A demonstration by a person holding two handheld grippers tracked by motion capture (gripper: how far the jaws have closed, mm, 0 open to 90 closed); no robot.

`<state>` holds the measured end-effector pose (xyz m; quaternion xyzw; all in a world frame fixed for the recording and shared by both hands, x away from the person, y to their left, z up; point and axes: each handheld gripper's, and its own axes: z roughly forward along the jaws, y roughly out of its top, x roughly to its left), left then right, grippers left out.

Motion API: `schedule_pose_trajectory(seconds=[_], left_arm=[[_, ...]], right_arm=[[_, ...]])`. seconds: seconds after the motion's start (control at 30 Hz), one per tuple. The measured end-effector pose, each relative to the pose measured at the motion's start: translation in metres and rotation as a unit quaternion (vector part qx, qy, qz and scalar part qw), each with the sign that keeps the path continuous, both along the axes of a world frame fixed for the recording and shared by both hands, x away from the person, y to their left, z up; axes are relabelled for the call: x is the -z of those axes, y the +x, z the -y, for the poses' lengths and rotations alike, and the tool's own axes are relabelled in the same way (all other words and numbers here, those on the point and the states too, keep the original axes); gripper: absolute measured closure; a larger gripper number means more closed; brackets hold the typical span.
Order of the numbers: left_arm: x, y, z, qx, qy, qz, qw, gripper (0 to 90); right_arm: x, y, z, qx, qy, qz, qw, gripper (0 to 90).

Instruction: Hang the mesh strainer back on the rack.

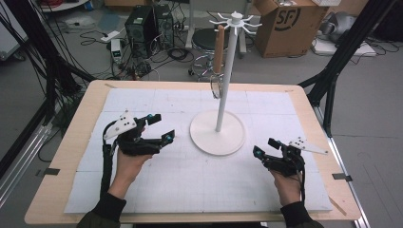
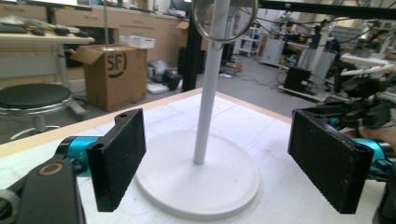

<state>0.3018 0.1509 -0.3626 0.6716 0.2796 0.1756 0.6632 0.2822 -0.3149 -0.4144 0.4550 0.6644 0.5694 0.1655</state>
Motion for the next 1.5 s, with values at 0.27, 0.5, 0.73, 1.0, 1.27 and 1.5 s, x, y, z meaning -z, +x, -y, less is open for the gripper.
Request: schedule_pose_trajectory(seconds=[0.27,0.5,0.73,1.0,1.27,1.5], left_arm=[[0.02,-0.01,-0.014,-0.022,0.003,-0.008,0.9997,19.8],[0.041,-0.014,-0.022,-0.028,0.014,-0.036,0.9989,19.9],[0.054,-0.022,-0.03,-0.035,0.028,-0.054,0.9976,19.9],[0.062,-0.022,-0.037,-0.045,0.028,-0.069,0.9961,20.2],[0.069,-0.02,-0.038,-0.055,0.032,-0.084,0.9944,20.5],[0.071,-0.02,-0.036,-0.059,0.05,-0.083,0.9935,20.6]], right_arm=[[0.0,-0.001,-0.008,-0.012,-0.007,-0.001,0.9999,14.9],[-0.001,-0.003,-0.013,-0.018,-0.014,0.008,0.9997,14.9],[-0.002,-0.004,-0.014,-0.018,-0.024,0.017,0.9994,14.9],[-0.001,-0.004,-0.015,-0.025,-0.029,0.017,0.9991,14.9],[-0.002,-0.004,-0.014,-0.021,-0.028,0.016,0.9992,14.9],[-0.002,-0.004,-0.014,-0.022,-0.028,0.017,0.9992,14.9]])
